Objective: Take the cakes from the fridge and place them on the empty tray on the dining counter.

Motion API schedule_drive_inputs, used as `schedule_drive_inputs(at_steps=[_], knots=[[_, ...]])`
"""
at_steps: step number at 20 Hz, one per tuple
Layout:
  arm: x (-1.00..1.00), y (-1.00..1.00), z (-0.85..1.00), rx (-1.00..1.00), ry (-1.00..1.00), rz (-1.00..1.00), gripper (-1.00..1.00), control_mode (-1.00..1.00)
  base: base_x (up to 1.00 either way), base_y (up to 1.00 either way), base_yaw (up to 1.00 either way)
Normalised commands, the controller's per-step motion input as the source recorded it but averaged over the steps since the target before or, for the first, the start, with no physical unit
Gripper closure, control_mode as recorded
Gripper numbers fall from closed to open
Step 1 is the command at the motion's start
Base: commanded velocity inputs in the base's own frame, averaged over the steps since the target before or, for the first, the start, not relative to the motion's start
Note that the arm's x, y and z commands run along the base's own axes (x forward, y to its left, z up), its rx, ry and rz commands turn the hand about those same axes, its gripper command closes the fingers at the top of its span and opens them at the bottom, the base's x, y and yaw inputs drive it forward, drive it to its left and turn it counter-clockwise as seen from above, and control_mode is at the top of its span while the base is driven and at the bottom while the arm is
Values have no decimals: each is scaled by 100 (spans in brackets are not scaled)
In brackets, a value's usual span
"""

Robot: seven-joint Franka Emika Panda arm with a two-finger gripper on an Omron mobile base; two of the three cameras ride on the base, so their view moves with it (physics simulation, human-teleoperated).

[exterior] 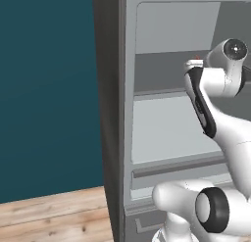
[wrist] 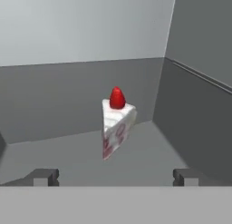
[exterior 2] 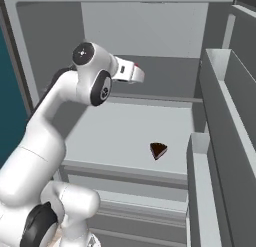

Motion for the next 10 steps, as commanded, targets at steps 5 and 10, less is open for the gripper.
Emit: schedule_drive_inputs(at_steps=[5,10], knots=[[61,-12,-17,0,0,0,-100,-100,0,0,0],[63,-11,-14,0,0,0,-100,-100,0,0,0]])
